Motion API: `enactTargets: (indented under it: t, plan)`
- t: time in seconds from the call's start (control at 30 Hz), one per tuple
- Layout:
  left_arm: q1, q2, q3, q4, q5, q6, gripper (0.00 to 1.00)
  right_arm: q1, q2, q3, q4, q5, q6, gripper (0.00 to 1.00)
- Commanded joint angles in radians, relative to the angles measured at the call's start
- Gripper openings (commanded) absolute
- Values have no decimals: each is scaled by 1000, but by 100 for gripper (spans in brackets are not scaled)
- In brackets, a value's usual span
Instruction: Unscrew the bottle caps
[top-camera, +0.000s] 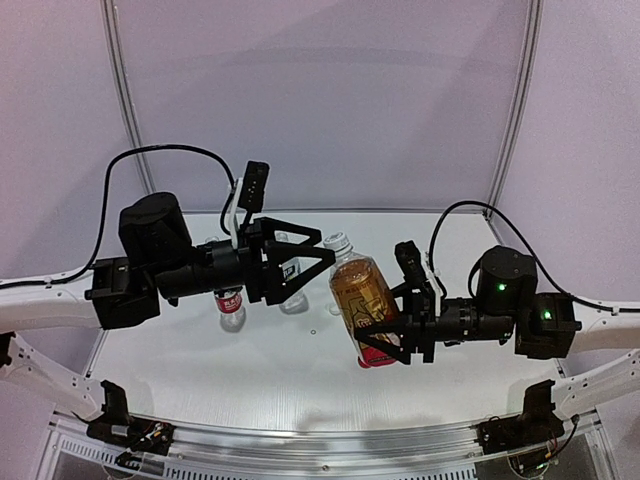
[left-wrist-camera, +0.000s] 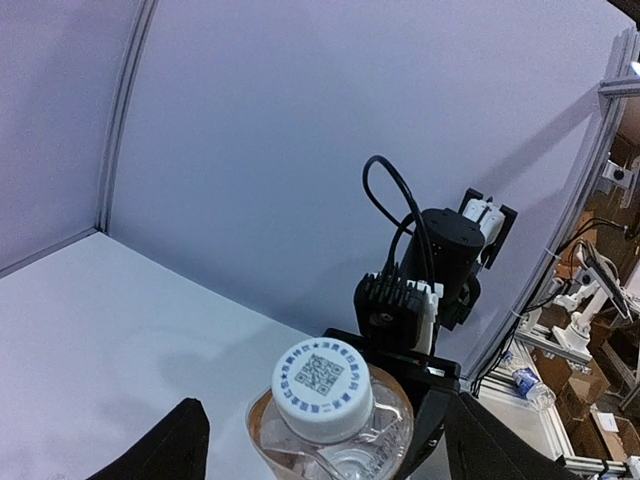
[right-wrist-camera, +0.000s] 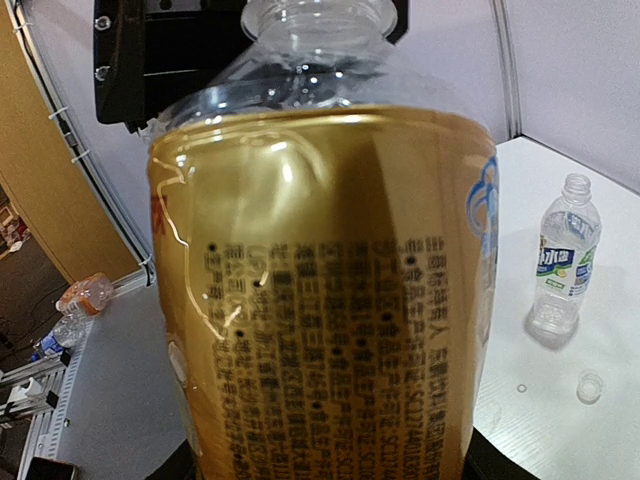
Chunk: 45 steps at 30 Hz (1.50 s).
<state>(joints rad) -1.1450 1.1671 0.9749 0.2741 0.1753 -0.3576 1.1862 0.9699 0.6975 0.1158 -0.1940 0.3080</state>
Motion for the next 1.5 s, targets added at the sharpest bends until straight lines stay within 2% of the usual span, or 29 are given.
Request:
enactTargets:
  t: [0.0,0.23,0.33,0.83,0.93,1.03,1.1,1.23,1.37,1.47]
  plan:
    - [10,48,63,25,66,19,79,0,-14,-14,32,-61,-6,0]
    - [16,87,79,72,91,0,77,0,-3,-9,28,-63,-6,0]
    - [15,97,94,67,103,-3,73,0,4,-6,26,-65,-5,0]
    - [15,124,125,34,101,-8,41,0,1,-3,18,-59,-6,0]
    - [16,124,125,28,97,-10,32,1,0,-3,14,-50,-6,0]
    - [15,124,125,19,78,-25,23,0,-5,-3,5,-23,-6,0]
    - [16,125,128,4,46,-43,21,1,-8,-4,-1,-4,-6,0]
    - [8,134,140,-54,-57,-106,17,0,-4,8,-49,146,2,0]
    - [-49,165,203,-202,-344,-187,17,0,27,35,-165,444,46,0]
    - [-102,209,258,-269,-508,-260,17,1,73,73,-243,626,87,0]
